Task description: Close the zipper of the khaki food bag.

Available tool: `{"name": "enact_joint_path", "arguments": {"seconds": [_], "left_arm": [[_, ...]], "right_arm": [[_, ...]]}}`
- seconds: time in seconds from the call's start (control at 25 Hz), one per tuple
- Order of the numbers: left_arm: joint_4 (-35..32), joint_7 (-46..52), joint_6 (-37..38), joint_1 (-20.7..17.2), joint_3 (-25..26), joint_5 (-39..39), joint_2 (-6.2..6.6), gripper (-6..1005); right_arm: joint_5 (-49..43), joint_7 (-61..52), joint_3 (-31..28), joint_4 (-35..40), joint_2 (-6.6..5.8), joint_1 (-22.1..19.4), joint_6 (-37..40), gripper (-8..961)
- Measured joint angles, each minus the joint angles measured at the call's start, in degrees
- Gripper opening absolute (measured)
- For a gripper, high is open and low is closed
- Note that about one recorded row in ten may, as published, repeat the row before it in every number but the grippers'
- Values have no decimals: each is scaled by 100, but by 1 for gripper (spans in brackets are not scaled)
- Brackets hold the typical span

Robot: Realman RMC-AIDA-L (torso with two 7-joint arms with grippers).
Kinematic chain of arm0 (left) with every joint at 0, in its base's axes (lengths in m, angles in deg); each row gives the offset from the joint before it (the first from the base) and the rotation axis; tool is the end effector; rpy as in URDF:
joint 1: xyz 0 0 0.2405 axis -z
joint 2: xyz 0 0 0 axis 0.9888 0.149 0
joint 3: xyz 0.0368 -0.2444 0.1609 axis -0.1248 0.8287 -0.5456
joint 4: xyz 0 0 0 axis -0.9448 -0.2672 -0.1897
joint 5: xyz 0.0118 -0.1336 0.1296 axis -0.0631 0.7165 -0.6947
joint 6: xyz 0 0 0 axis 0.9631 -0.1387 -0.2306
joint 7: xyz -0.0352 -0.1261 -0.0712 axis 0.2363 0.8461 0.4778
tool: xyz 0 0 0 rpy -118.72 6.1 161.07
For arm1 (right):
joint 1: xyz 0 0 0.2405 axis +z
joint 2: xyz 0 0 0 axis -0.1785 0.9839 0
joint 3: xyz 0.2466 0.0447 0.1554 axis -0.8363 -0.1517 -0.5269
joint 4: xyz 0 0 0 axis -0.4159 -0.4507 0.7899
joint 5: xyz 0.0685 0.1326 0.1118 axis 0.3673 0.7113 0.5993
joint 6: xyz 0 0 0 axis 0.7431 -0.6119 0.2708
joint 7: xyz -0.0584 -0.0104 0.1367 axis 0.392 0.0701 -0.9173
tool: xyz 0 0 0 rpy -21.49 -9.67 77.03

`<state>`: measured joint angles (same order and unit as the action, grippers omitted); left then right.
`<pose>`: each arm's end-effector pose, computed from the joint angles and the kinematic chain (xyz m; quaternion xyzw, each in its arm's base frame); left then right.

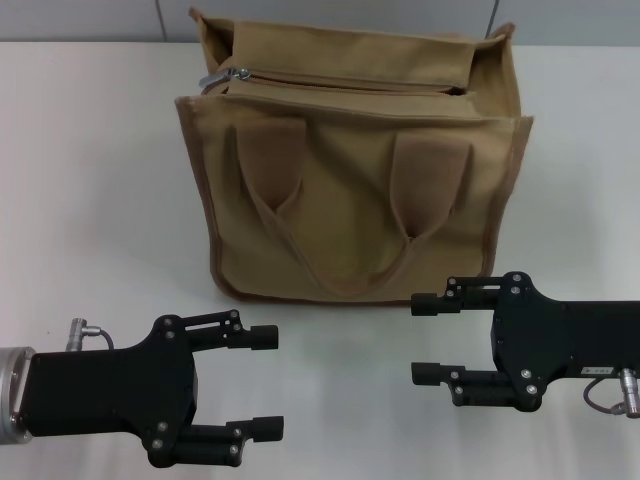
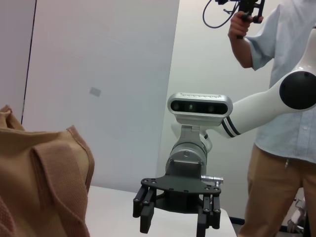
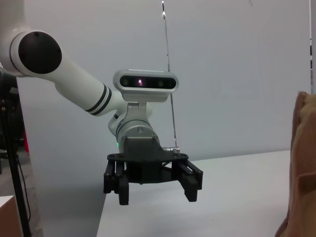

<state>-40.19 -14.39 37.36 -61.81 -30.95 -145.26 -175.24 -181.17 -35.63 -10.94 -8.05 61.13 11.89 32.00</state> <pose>-0.2897 0.2153 -0.0314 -0.9319 -0.0777 -0.3542 0.0085 0.2673 0.2526 -0.0495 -0.9506 0.0457 0.3060 0.0250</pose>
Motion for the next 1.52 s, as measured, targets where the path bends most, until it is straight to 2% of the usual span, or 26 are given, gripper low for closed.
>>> {"name": "enact_joint_path", "arguments": {"seconds": [0.56, 0.64, 0.68, 0.72, 0.76, 0.8, 0.84, 0.92, 1.0, 1.08, 1.2, 1.32, 1.52], "left_arm": [[-69, -25, -89, -66, 128, 14, 9, 771], [-244, 0, -349, -157, 522, 29, 37, 770], [-271, 18, -504, -193, 1092, 68, 55, 770], [-271, 18, -504, -193, 1092, 68, 55, 770], [-253, 19, -554, -199, 1363, 85, 59, 770], [-182, 25, -610, -170, 2019, 116, 44, 769], [-157, 29, -638, -152, 2234, 129, 31, 769], [-67, 49, -774, -62, 2971, 194, -18, 769], [33, 72, -1066, 53, 3283, 245, -24, 768], [95, 96, -1586, 275, 3301, 246, -17, 768], [79, 127, -1889, 470, 3168, 205, -22, 767], [59, 250, -2247, 858, 2698, 195, -32, 767], [68, 280, -2655, 1218, 2205, 214, -48, 767]], "right_arm": [[33, 14, 0, -73, 29, -19, 79, 628], [36, 15, 0, -110, 29, -20, 90, 628], [38, 16, 0, -160, 29, -5, 113, 628], [38, 16, 0, -160, 29, -5, 113, 628], [38, 17, 0, -189, 29, 8, 129, 628], [38, 18, 0, -212, 30, 21, 143, 628], [39, 18, 0, -223, 32, 31, 150, 628], [53, 53, -1, -259, 45, 41, 191, 628], [142, 218, 0, -410, 52, 50, 286, 628], [314, 460, 0, -603, 47, 62, 373, 628], [438, 617, -2, -726, 41, 66, 384, 628], [471, 636, -1, -787, 40, 74, 383, 628], [509, 761, -64, -988, 38, 42, 401, 629]]}}
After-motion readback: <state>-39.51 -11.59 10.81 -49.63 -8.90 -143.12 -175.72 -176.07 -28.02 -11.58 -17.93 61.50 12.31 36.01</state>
